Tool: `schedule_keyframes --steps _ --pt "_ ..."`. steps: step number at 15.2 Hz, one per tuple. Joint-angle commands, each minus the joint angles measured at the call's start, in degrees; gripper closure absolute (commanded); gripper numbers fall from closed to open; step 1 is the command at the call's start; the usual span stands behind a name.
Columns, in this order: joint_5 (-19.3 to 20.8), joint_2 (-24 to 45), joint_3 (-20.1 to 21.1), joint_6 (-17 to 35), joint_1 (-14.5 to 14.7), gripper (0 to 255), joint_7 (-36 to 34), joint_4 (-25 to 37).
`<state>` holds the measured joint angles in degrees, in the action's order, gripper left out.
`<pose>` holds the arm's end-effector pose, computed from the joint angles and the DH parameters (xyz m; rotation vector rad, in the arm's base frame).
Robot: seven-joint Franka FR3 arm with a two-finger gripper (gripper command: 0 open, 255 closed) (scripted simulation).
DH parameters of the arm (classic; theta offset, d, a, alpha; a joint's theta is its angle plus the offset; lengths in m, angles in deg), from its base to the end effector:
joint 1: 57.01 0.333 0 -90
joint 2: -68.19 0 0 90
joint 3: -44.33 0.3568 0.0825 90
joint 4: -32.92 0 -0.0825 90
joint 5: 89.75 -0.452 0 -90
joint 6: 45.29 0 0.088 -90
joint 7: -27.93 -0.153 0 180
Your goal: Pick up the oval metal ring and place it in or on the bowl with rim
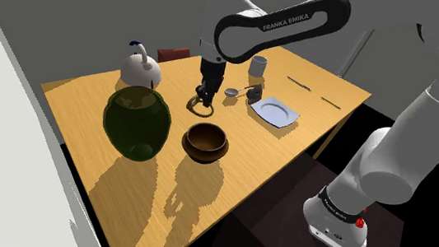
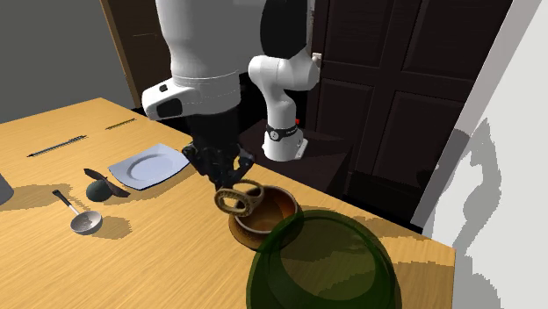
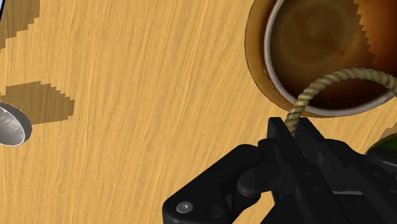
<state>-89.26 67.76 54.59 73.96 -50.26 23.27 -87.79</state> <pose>0.5711 0.1740 0.3791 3.1106 0.3432 -0.0252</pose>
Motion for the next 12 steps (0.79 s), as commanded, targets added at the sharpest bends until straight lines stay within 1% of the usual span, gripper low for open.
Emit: schedule_keyframes --steps 1,3,12 --pt "-0.8 -3.9 0.6 1.0 0.7 255 -0.9 -4.9" --pt "-2.1 -8.7 1.5 1.7 1.7 255 -2.0 -10.3" --pt "-1.4 -5.2 1.8 8.9 1.7 255 -2.6 -14.0"
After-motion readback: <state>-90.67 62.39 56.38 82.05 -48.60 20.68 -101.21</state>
